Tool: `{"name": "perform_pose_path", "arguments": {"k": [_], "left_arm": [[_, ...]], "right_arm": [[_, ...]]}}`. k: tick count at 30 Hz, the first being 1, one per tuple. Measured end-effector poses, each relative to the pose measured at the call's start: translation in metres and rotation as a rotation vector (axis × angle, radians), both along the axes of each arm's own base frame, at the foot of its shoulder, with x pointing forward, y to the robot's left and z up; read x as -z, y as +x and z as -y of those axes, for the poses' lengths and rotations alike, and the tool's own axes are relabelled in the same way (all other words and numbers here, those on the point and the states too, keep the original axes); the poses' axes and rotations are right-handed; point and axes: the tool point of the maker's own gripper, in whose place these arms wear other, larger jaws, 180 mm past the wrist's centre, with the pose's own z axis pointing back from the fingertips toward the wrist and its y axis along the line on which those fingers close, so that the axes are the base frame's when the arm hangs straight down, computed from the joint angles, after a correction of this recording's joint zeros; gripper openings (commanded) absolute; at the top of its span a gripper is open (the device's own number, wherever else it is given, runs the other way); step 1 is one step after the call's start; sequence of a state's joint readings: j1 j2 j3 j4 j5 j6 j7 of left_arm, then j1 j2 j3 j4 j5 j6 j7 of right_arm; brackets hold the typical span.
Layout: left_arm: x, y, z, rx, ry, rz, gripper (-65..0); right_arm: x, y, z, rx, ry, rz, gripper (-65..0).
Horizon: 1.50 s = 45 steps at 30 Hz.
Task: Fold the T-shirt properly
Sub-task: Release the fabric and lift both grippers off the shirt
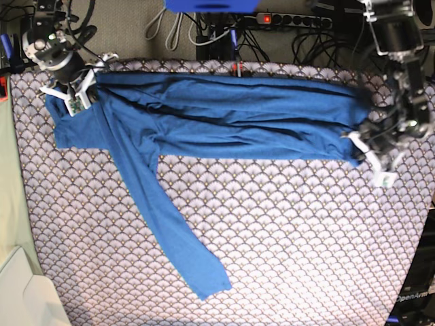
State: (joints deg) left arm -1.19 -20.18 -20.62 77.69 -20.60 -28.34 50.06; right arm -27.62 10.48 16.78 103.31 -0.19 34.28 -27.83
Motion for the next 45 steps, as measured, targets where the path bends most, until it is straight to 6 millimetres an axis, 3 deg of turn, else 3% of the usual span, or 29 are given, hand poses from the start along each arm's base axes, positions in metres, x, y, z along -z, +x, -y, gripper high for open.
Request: {"name": "perform_pose_path", "arguments": {"k": [4, 11, 15, 17, 21, 24, 27, 33, 36, 40, 42, 45], "left_arm": [[0.018, -0.012, 0.002, 0.000, -0.011, -0.055, -64.5], [0.017, -0.012, -0.005, -0.007, -0.003, -0.060, -64.1], [0.016, -0.013, -0.009, -0.002, 0.011, -0.065, -62.1], [0.016, -0.014, -0.013, -0.004, 0.021, -0.069, -56.3], [0.018, -0.018, -0.014, -0.007, 0.017, -0.082, -36.4], [0.017, -0.024, -0.017, 0.001, 0.029, -0.100, -24.8], [0.017, -0.029, -0.024, -0.001, 0.062, -0.122, -19.1], [0.006, -0.025, -0.019, 0.021, 0.070, -0.084, -17.2], [0.005, -0.024, -0.019, 0.023, 0.070, -0.082, -17.2], [0.006, -0.025, -0.020, 0.022, 0.074, -0.086, -17.2], [0.005, -0.025, -0.022, 0.022, 0.079, -0.086, -17.2], [0.001, -0.024, -0.027, 0.014, 0.081, -0.078, -17.2]], "right_arm": [[0.014, -0.007, 0.004, 0.013, 0.008, -0.041, -63.2], [0.014, -0.006, 0.014, 0.043, 0.001, -0.036, -62.3], [0.013, -0.005, 0.015, 0.045, -0.002, -0.033, -51.9], [0.013, -0.005, 0.016, 0.044, -0.003, -0.034, -44.4], [0.011, -0.005, 0.018, 0.047, -0.006, -0.032, -31.0], [-0.005, -0.002, 0.034, 0.083, -0.041, 0.010, -26.3], [-0.024, 0.004, 0.048, 0.110, -0.074, 0.059, -24.7], [-0.057, 0.032, 0.078, 0.210, -0.105, 0.184, -24.6], [-0.065, 0.044, 0.080, 0.215, -0.108, 0.214, -24.5], [-0.080, 0.074, 0.068, 0.183, -0.094, 0.281, -24.5], [-0.089, 0.097, 0.046, 0.127, -0.060, 0.321, -24.5], [-0.086, 0.129, 0.022, 0.056, -0.050, 0.277, -24.5]]}}
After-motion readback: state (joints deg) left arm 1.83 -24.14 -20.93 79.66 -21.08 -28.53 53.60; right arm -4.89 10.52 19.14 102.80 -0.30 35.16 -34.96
